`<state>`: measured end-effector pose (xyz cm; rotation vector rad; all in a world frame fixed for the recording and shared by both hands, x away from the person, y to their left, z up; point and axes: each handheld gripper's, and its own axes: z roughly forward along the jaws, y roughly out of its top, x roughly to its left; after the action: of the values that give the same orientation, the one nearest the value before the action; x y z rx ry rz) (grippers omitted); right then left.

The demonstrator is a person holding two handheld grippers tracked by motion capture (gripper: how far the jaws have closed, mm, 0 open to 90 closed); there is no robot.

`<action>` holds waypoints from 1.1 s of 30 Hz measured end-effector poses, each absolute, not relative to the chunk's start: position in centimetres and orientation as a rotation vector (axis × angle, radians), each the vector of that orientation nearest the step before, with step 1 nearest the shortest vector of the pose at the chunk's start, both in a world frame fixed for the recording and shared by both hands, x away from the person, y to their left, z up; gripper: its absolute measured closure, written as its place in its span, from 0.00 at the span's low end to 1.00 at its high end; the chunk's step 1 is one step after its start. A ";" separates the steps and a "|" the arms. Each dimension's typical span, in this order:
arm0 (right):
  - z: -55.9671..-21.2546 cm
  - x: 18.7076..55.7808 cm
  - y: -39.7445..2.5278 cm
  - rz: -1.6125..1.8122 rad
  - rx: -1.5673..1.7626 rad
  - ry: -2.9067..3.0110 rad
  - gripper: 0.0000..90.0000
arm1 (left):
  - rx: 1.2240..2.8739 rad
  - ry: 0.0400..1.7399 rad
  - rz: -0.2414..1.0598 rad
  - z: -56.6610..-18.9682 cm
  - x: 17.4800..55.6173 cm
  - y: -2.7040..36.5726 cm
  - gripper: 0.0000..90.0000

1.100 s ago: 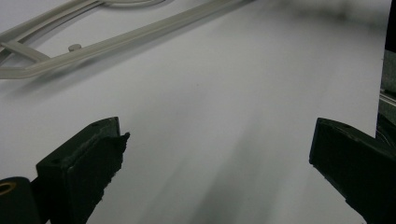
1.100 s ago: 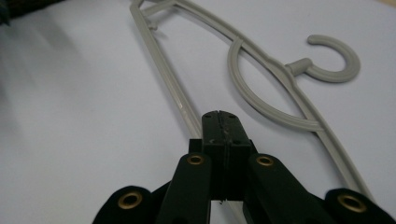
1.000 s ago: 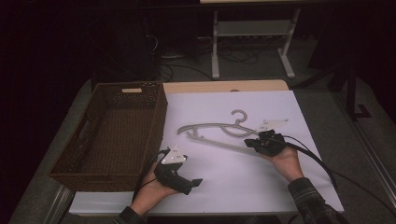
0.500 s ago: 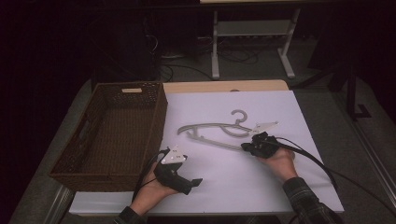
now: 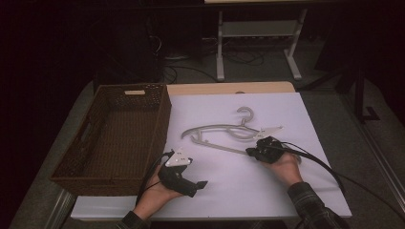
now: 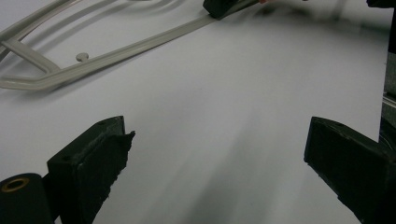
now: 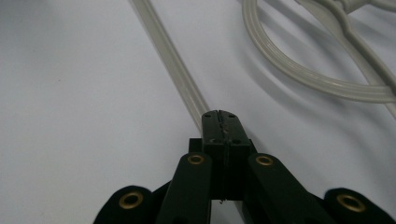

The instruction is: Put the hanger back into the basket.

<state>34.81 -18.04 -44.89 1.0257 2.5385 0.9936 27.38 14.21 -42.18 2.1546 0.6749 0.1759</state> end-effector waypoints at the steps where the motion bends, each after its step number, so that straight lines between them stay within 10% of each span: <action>1: -44.9 34.8 -18.0 0.992 1.026 2.541 1.00 | 2.145 0.693 0.179 -42.0 27.9 14.0 0.06; 33: -44.8 35.1 -18.1 0.998 1.037 2.558 1.00 | 2.175 0.660 0.281 -41.0 41.5 8.4 0.40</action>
<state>35.06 -18.12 -44.85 1.0366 2.5575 0.9975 41.48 8.39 -41.03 2.1751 0.6595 0.2811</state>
